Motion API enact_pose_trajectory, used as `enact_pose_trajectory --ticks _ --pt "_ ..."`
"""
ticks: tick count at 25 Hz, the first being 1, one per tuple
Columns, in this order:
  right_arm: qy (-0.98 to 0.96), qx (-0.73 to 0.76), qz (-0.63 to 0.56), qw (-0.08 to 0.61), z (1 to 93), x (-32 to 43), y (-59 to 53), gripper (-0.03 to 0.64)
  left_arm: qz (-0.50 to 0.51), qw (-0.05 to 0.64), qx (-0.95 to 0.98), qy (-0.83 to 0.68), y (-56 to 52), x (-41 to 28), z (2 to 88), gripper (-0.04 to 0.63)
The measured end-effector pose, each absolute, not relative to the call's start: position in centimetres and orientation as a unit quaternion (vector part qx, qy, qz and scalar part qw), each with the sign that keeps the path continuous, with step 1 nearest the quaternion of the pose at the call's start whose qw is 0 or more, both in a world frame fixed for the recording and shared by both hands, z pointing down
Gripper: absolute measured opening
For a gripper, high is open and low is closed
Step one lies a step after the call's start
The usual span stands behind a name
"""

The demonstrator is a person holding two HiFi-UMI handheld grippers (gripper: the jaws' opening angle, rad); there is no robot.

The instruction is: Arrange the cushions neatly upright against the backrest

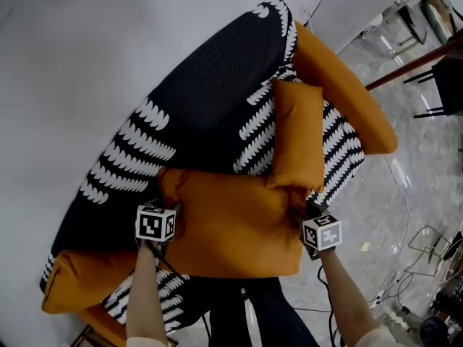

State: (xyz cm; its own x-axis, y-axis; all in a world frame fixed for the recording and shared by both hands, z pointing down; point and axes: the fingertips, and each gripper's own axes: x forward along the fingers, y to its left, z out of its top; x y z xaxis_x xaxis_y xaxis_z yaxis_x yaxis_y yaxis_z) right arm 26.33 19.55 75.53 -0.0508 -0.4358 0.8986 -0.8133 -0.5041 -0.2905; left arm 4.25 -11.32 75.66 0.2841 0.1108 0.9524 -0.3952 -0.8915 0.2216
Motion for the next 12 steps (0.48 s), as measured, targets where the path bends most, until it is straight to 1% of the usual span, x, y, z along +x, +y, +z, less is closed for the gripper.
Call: enact_pose_trajectory --ticks 6,12 --pt "-0.468 0.674 0.543 0.179 73.1 25.2 20.3 0.144 0.585 0.209 0.778 -0.089 -10.4 3.2 73.3 0.176" --pt "-0.467 0.681 0.532 0.186 70.4 23.9 21.3 0.126 0.572 0.198 0.791 -0.09 -9.2 1.8 70.2 0.161"
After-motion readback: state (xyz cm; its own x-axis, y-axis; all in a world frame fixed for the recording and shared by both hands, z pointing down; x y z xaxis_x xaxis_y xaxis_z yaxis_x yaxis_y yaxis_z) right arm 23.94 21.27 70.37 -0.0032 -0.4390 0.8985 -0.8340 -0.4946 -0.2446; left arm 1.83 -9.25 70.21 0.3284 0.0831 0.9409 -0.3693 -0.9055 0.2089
